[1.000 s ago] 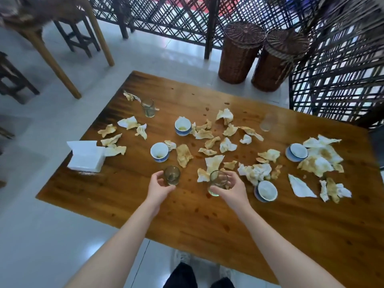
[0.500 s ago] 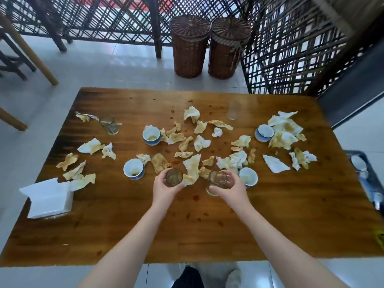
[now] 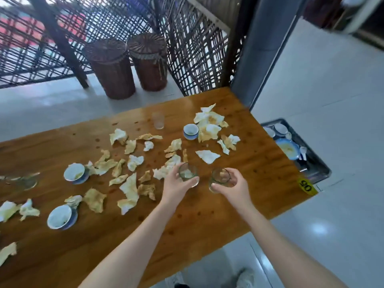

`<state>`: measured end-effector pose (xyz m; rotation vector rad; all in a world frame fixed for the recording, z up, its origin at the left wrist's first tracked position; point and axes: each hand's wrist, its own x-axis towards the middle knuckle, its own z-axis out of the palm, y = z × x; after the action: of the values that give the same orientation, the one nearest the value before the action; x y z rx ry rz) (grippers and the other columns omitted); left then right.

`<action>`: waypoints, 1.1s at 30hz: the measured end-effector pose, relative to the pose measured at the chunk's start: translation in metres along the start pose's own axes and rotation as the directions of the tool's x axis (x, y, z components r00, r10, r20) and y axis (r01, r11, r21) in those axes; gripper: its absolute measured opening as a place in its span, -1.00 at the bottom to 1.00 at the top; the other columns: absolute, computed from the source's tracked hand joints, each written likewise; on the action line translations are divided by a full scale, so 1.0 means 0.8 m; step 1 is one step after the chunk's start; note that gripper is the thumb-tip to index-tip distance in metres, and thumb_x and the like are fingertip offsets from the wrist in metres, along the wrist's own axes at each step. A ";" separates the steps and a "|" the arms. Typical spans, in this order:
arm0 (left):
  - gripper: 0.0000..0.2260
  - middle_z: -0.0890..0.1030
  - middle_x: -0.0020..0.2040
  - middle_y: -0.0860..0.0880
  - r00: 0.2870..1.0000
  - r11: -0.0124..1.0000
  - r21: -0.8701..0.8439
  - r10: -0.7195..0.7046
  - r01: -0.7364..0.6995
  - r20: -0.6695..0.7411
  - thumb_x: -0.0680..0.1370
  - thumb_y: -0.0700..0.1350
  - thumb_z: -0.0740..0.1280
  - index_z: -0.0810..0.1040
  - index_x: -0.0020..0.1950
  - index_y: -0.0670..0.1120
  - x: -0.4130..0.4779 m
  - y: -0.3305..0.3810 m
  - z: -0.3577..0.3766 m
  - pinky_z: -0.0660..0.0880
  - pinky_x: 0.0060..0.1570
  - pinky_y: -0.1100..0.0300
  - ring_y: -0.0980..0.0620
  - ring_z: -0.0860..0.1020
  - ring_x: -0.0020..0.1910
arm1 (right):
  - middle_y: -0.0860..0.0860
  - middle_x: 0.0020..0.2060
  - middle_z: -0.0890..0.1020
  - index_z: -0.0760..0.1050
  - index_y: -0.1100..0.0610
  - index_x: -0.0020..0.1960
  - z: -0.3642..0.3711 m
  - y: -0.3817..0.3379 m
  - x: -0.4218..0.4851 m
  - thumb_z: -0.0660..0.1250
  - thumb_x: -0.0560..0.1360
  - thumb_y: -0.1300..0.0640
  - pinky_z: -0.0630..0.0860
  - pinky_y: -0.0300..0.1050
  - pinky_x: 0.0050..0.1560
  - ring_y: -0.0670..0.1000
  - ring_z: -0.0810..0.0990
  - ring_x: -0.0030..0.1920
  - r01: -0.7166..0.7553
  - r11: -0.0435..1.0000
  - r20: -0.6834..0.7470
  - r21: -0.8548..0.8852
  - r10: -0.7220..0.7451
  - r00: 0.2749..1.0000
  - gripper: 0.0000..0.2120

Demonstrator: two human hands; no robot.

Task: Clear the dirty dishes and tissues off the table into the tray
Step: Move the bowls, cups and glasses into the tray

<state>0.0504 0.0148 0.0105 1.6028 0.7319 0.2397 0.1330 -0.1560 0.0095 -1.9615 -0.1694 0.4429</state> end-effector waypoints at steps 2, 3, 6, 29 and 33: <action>-0.51 0.56 -0.01 0.24 0.999 1.000 0.010 -0.013 0.012 0.037 0.33 -0.07 0.59 0.52 0.20 0.07 -0.002 0.008 0.033 0.38 -0.25 0.60 0.49 0.50 -0.11 | -0.27 -0.02 0.55 0.42 -0.22 0.04 -0.034 0.014 0.005 0.61 0.22 0.03 0.39 -0.49 -0.18 -0.24 0.53 0.01 -0.012 1.000 -0.044 0.009 0.013 0.999 -0.48; -0.51 0.57 -0.01 0.24 0.999 1.000 0.016 -0.018 0.017 0.051 0.33 -0.06 0.59 0.52 0.20 0.08 -0.004 0.011 0.050 0.39 -0.25 0.59 0.47 0.51 -0.12 | -0.28 -0.02 0.56 0.42 -0.23 0.02 -0.052 0.021 0.008 0.61 0.22 0.03 0.40 -0.49 -0.18 -0.25 0.53 0.01 -0.016 1.000 -0.060 0.013 0.017 0.998 -0.49; -0.55 0.61 -0.07 0.25 0.997 0.999 0.044 -0.017 0.014 0.078 0.32 -0.05 0.60 0.52 0.12 0.18 -0.009 0.017 0.105 0.45 -0.23 0.51 0.31 0.57 -0.14 | -0.29 -0.03 0.56 0.42 -0.22 -0.01 -0.107 0.041 0.015 0.60 0.21 0.03 0.39 -0.56 -0.21 -0.30 0.52 -0.02 -0.020 0.999 -0.096 0.033 0.023 0.995 -0.52; -0.58 0.63 0.06 0.03 0.976 0.996 0.084 -0.050 0.032 0.212 0.37 -0.14 0.57 0.56 0.18 0.02 0.033 0.099 0.503 0.53 0.14 0.12 -0.01 0.57 0.10 | -0.05 -0.01 0.62 0.46 -0.03 0.08 -0.492 0.190 0.122 0.60 0.25 0.22 0.55 -0.15 0.01 -0.06 0.59 0.00 -0.078 0.961 -0.218 0.264 0.138 0.966 -0.50; -0.59 0.64 0.02 0.06 0.975 0.997 0.063 -0.051 0.038 0.217 0.37 -0.14 0.57 0.57 0.17 0.03 0.064 0.102 0.537 0.55 0.03 0.22 0.03 0.60 0.05 | -0.11 -0.06 0.62 0.47 -0.06 0.03 -0.519 0.200 0.155 0.59 0.25 0.23 0.50 -0.40 -0.21 -0.24 0.60 -0.11 -0.096 0.961 -0.233 0.260 0.159 0.959 -0.53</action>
<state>0.3518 -0.3056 -0.0044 1.6356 0.6087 0.0084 0.3928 -0.5377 -0.0122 -1.7694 0.1705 0.2795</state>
